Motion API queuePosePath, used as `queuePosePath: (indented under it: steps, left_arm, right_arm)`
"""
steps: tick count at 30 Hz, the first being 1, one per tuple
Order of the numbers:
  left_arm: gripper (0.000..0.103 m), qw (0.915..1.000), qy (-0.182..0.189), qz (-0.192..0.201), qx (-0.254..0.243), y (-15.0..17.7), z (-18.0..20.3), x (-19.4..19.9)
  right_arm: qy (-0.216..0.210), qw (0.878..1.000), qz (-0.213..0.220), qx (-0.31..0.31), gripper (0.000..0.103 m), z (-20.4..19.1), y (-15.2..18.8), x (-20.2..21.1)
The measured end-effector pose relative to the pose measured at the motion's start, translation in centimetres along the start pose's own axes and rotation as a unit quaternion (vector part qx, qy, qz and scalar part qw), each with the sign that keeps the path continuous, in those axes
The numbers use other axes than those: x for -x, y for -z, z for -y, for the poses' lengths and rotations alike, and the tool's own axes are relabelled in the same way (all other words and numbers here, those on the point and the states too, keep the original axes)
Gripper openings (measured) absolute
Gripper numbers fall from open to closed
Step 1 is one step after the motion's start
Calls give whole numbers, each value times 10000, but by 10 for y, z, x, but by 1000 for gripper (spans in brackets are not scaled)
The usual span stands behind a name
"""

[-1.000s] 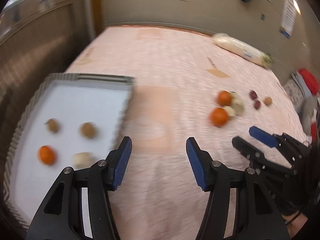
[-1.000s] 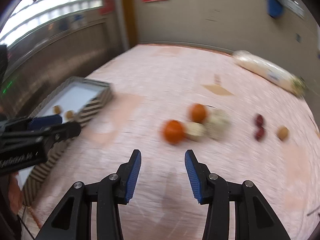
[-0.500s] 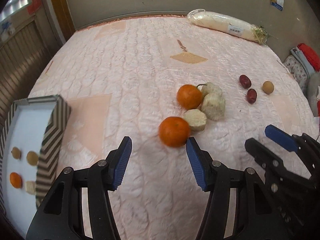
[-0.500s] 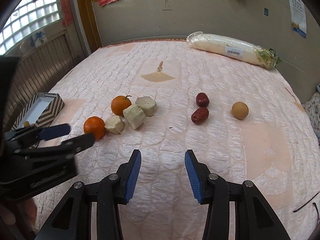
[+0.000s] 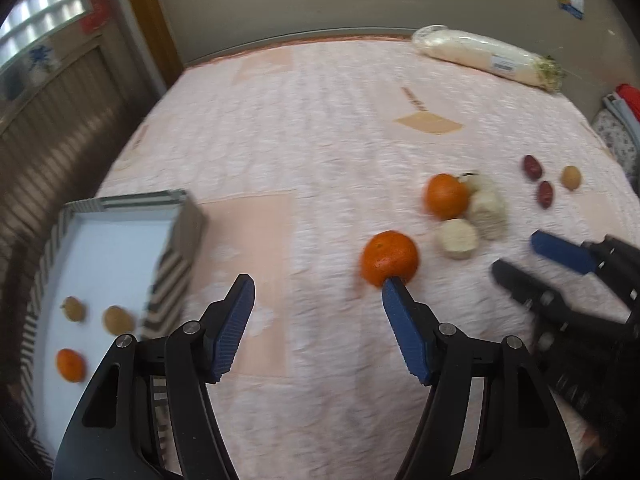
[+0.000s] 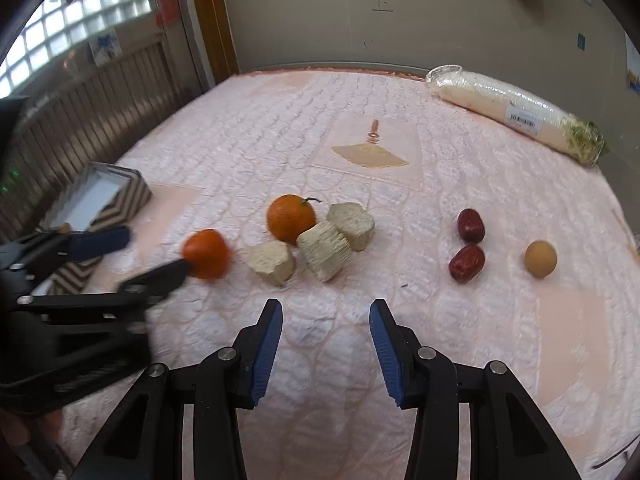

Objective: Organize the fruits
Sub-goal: 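Grasp another orange with the left tool while the right grasps a beige chunk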

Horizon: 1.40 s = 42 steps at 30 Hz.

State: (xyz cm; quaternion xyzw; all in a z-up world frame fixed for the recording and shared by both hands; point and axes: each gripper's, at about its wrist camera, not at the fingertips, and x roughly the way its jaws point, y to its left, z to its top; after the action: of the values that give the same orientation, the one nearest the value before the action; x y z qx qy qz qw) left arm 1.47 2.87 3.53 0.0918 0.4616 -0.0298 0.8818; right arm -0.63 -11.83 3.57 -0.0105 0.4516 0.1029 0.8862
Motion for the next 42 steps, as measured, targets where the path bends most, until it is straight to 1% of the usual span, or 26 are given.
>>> queuePosePath:
  steps: [1, 5, 9, 11, 13, 15, 17, 19, 21, 22, 25, 28, 30, 31, 34, 38, 39, 40, 41, 42]
  left_arm:
    - [68, 10000, -43, -21, 22, 1, -4, -1]
    - [68, 9997, 72, -173, 142, 6, -14, -6]
    - [68, 9996, 209, -104, 162, 9, -14, 0]
    - [68, 9994, 303, -48, 128, 7, -11, 4]
    - [68, 9994, 352, -1, 52, 6, -7, 6]
    - [68, 9990, 451, -25, -2, 5, -4, 4]
    - [68, 9988, 497, 20, -17, 5, -3, 4]
    - [68, 9985, 554, 16, -21, 4, -2, 4]
    - [68, 9966, 818, -16, 11, 3, -3, 7]
    - [68, 9960, 889, -25, 6, 3, -2, 8]
    - [68, 9957, 921, 53, -111, 3, 4, 11]
    - [68, 9948, 998, -32, -204, 3, 11, 6]
    - [67, 9944, 1025, -102, -254, 3, 17, 1]
    - [67, 9944, 1022, -116, -235, 3, 17, -1]
    - [67, 9938, 1097, -136, -141, 0, 16, -7]
    - [67, 9947, 1003, -112, -212, -1, 19, -15]
    - [65, 9944, 1041, -103, -176, -1, 18, -17]
    - [55, 9936, 1119, -94, -132, -1, 16, -18]
    - [51, 9924, 1225, -69, -83, -1, 14, -17]
    - [43, 9925, 1221, -35, -92, -1, 14, -15]
  right_arm:
    - [41, 10000, -10, -5, 44, 0, -2, -3]
    - [189, 9998, -2, -28, 44, 4, -15, -12]
    - [353, 9993, 88, -132, 44, 11, -28, -19]
    - [423, 9989, 84, -184, 44, 13, -29, -20]
    - [266, 9994, 120, -193, 44, 11, -26, -15]
    - [-126, 9996, 146, -183, 44, 7, -21, -9]
    - [-285, 9993, 168, -147, 44, 3, -18, -6]
    - [-291, 9994, 173, -113, 44, -1, -16, -5]
    - [-164, 9996, 213, -126, 44, -1, -15, -2]
    - [-93, 9996, 233, -148, 44, 1, -14, -1]
    - [-102, 9996, 174, -221, 44, 6, -12, 1]
    - [-90, 9995, 149, -273, 44, 11, -10, 0]
    - [-174, 9993, 157, -290, 44, 12, -10, 0]
    - [-221, 9992, 172, -278, 44, 12, -10, 1]
    - [-96, 9996, 180, -198, 44, 11, -9, 1]
    - [-182, 9992, 186, -292, 44, 15, -9, 2]
    - [-157, 9993, 165, -283, 44, 15, -9, 1]
    - [-154, 9994, 144, -268, 44, 14, -8, 0]
    - [-208, 9994, 144, -254, 44, 13, -8, 0]
    - [-266, 9993, 144, -232, 44, 11, -8, 0]
